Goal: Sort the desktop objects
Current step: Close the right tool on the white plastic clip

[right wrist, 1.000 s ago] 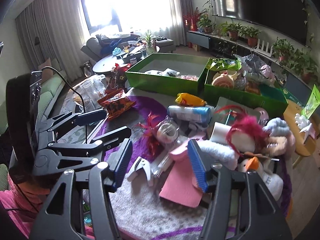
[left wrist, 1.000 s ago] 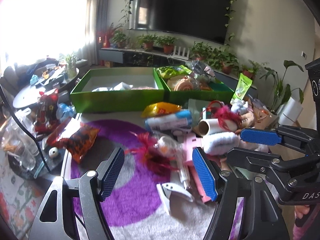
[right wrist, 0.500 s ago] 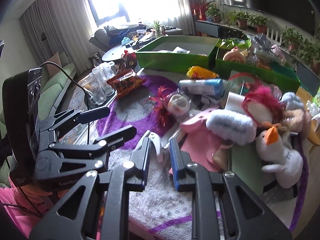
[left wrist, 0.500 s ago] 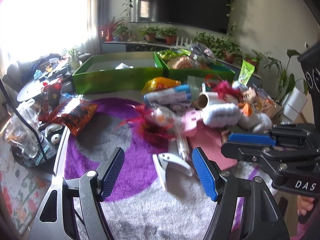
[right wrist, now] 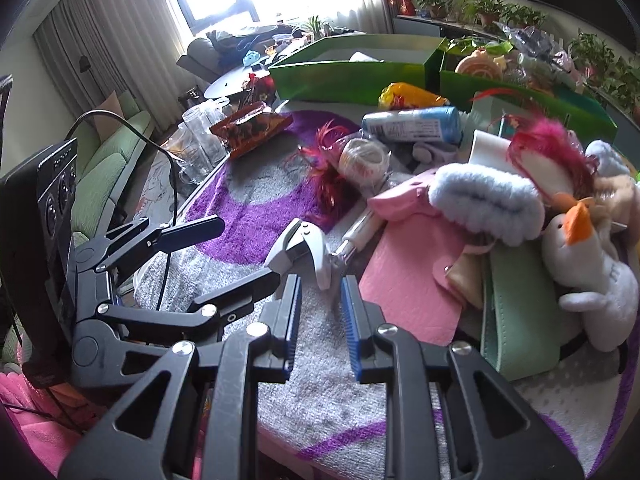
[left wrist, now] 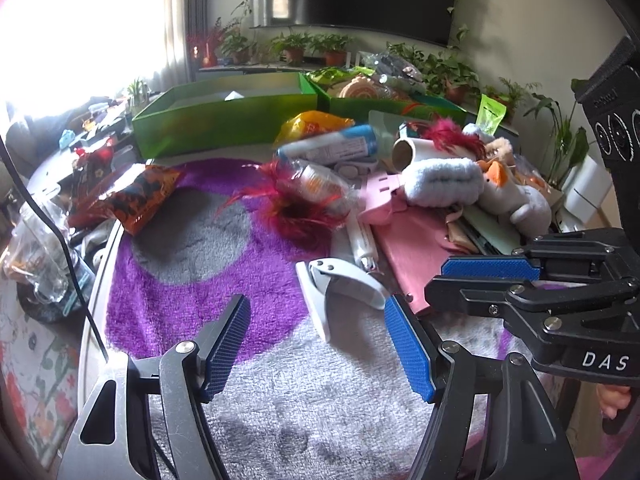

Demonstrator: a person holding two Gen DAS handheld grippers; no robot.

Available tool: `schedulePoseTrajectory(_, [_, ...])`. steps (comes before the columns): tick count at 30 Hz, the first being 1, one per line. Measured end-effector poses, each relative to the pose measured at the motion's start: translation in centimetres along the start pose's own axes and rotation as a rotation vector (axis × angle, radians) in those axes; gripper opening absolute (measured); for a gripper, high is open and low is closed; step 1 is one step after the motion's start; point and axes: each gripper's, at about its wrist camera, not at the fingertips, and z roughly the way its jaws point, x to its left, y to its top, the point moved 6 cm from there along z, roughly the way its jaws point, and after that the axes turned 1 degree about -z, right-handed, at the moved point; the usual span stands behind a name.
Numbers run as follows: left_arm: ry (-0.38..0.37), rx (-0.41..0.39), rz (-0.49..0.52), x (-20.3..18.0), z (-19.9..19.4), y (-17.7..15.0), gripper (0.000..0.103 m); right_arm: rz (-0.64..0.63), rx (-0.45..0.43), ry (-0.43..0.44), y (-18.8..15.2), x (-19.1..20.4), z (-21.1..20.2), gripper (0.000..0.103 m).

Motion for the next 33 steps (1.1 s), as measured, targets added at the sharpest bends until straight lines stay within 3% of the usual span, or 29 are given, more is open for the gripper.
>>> schedulePoseTrajectory(2, [0.000,0.006,-0.014,0.3,0.3,-0.2,0.069,0.001,0.008,0.004,-0.2,0.0,0.4,0.021])
schedulePoseTrajectory(6, [-0.013,0.038,-0.032,0.7,1.3,-0.7,0.047,0.000,0.013,0.013,-0.4,0.2,1.2,0.021])
schedulePoseTrajectory(10, [-0.027,0.074,-0.056,1.1,2.3,-1.2,0.033,0.003,0.022,0.021,-0.5,0.1,1.9,0.021])
schedulePoseTrajectory(21, [-0.037,0.091,-0.053,1.1,3.5,-1.3,0.031,0.014,0.045,0.036,-0.7,0.1,3.8,0.022])
schedulePoseTrajectory(28, [-0.035,0.094,-0.050,1.1,4.1,-1.0,0.020,0.021,0.040,0.023,-0.2,-0.2,4.5,0.021])
schedulePoseTrajectory(33, [-0.044,0.089,-0.050,1.1,4.4,-0.9,0.018,0.037,0.059,0.028,-0.1,-0.4,5.5,0.012])
